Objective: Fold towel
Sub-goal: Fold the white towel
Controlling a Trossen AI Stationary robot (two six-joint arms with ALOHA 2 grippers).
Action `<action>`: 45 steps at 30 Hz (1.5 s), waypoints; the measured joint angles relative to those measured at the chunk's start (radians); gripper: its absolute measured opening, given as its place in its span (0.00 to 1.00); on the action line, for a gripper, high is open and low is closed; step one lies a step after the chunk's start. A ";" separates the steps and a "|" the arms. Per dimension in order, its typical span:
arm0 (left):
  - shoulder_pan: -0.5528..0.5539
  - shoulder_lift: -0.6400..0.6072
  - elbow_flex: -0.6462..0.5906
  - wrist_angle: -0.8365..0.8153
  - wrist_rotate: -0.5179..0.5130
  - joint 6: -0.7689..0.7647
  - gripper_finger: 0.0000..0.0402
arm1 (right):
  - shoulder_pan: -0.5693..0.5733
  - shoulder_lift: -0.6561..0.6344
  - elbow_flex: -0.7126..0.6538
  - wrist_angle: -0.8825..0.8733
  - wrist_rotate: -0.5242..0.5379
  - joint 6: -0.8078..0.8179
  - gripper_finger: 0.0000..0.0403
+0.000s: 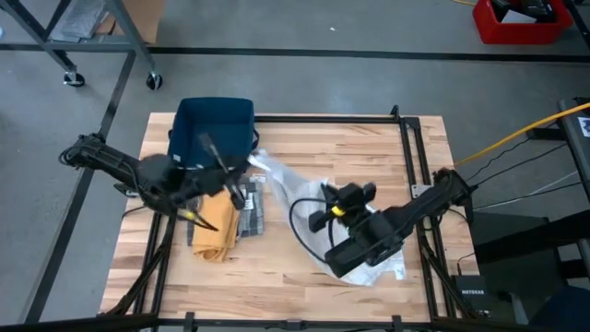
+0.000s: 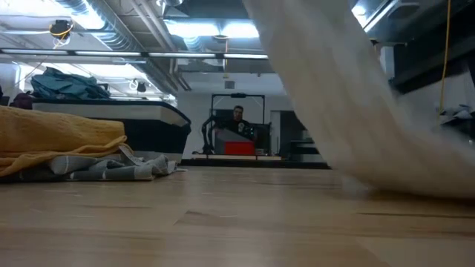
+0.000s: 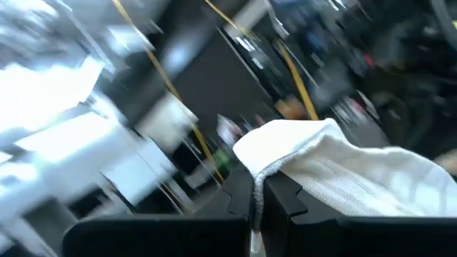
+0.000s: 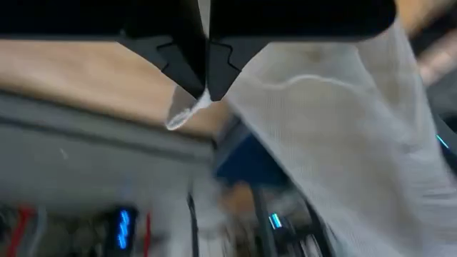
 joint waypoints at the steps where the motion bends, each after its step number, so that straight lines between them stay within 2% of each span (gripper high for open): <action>1: 0.000 0.000 0.000 0.078 0.000 0.060 0.00 | 0.000 -0.013 0.025 0.008 0.044 -0.036 0.01; 4: 0.000 -0.005 0.000 0.279 0.000 0.207 0.00 | -0.008 -0.041 0.105 0.006 0.138 -0.161 0.01; 7: 0.016 -0.022 0.000 0.400 0.000 0.322 0.00 | -0.014 -0.072 0.182 0.004 0.224 -0.278 0.01; 13: 0.081 -0.076 0.001 0.431 0.001 0.376 0.00 | -0.042 -0.113 0.321 0.002 0.312 -0.478 0.01; 17: 0.136 -0.090 0.001 0.429 0.011 0.370 0.00 | -0.081 -0.164 0.312 0.020 0.311 -0.545 0.01; 20: 0.186 -0.090 0.001 0.413 0.057 0.332 0.00 | -0.120 -0.179 0.312 0.017 0.309 -0.577 0.01; 25: 0.306 -0.078 0.001 0.404 0.238 0.237 0.00 | -0.199 -0.205 0.311 0.018 0.305 -0.654 0.01; 30: 0.455 -0.053 0.001 0.412 0.347 0.061 0.00 | -0.274 -0.240 0.311 0.021 0.300 -0.709 0.01; 33: 0.549 -0.022 0.007 0.465 0.455 -0.059 0.00 | -0.315 -0.267 0.311 0.029 0.300 -0.751 0.01; 35: 0.606 0.008 0.039 0.487 0.502 -0.131 0.00 | -0.339 -0.289 0.311 0.029 0.300 -0.761 0.01; 39: 0.683 0.076 0.147 0.472 0.515 -0.243 0.00 | -0.365 -0.326 0.311 0.034 0.299 -0.770 0.01; 45: 0.738 0.195 0.325 0.424 0.631 -0.284 0.00 | -0.370 -0.390 0.311 0.116 0.308 -0.889 0.01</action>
